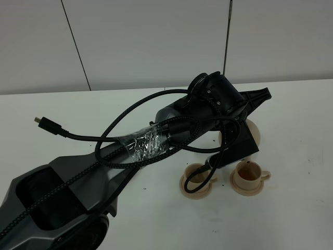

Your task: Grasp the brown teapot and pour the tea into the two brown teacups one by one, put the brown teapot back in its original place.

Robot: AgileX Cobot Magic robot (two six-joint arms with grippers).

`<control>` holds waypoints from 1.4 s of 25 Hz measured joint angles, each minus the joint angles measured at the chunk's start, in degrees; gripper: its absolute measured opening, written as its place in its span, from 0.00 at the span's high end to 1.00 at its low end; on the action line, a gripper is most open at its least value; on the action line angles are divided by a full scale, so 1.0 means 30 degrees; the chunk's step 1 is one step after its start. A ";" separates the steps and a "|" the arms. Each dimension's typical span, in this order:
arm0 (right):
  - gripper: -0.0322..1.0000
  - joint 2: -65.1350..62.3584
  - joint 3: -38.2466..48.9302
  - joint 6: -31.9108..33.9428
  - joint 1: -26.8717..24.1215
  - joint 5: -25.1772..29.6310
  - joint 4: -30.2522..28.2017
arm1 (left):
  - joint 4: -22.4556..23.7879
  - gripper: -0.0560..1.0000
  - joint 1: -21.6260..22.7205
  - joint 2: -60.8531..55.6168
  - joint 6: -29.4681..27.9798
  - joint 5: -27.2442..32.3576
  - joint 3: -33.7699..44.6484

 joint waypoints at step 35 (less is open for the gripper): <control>0.73 0.0000 0.0000 0.0000 0.0000 0.0000 0.0000 | 0.0429 0.79 -0.0183 0.0000 -0.0079 -0.0080 0.0000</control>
